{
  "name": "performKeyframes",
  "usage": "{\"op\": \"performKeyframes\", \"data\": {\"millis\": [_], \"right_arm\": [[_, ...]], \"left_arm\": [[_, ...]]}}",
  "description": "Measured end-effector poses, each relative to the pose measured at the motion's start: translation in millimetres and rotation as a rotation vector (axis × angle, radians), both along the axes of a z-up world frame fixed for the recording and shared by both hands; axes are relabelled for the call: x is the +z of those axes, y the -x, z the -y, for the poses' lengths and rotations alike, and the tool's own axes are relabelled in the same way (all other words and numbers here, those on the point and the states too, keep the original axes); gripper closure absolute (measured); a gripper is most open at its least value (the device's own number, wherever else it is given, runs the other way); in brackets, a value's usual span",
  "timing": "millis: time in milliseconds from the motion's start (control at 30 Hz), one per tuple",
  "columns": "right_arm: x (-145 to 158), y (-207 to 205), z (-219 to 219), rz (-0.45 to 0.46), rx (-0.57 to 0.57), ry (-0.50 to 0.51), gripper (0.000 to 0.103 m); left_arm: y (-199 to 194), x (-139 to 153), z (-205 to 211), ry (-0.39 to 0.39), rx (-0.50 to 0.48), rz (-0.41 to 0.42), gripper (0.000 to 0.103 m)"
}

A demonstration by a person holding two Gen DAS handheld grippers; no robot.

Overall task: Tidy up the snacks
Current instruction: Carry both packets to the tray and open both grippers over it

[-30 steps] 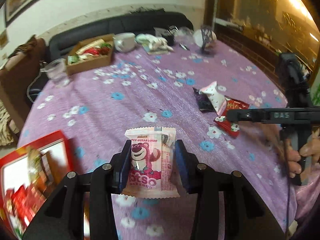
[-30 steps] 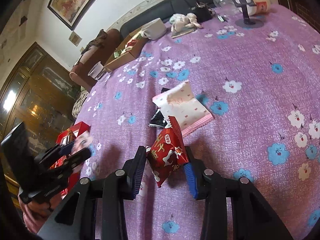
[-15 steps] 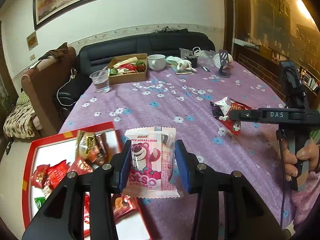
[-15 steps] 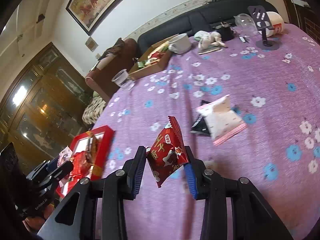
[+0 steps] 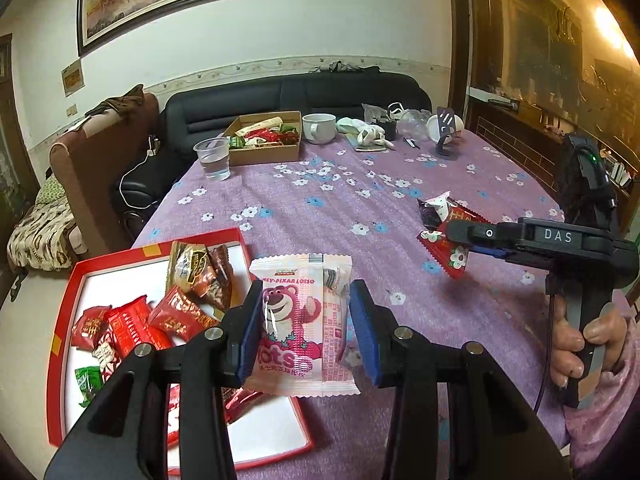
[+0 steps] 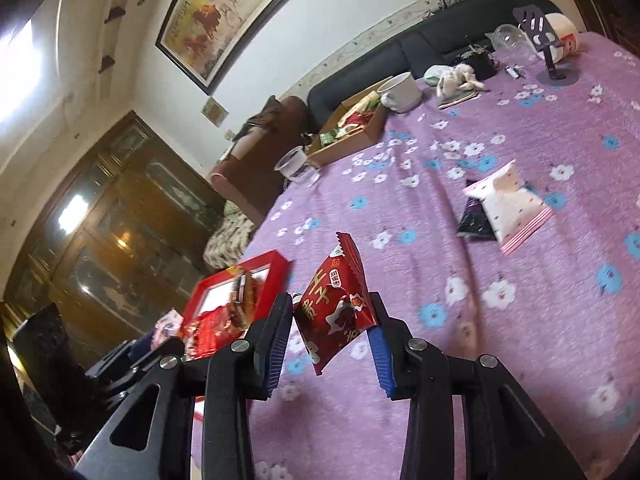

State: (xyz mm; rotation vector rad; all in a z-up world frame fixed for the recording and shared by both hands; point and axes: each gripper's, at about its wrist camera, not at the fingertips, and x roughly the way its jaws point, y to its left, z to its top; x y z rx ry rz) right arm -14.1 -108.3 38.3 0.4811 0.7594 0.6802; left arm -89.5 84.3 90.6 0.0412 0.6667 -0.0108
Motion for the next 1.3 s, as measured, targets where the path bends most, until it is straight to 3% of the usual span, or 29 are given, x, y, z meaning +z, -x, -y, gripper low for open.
{"op": "performKeyframes", "data": {"millis": [167, 500, 1300], "right_arm": [[-7.9, 3.8, -7.9, -0.006, 0.038, -0.049, 0.066], [-23.6, 6.8, -33.1, -0.034, 0.062, 0.036, 0.066], [-29.2, 5.6, -34.5, -0.043, 0.018, 0.072, 0.066]], "left_arm": [[5.2, -1.9, -4.2, 0.007, 0.012, 0.001, 0.063], [10.9, -9.1, -12.4, 0.021, 0.033, -0.006, 0.063], [26.7, -17.4, -68.8, 0.021, 0.161, 0.010, 0.063]]}}
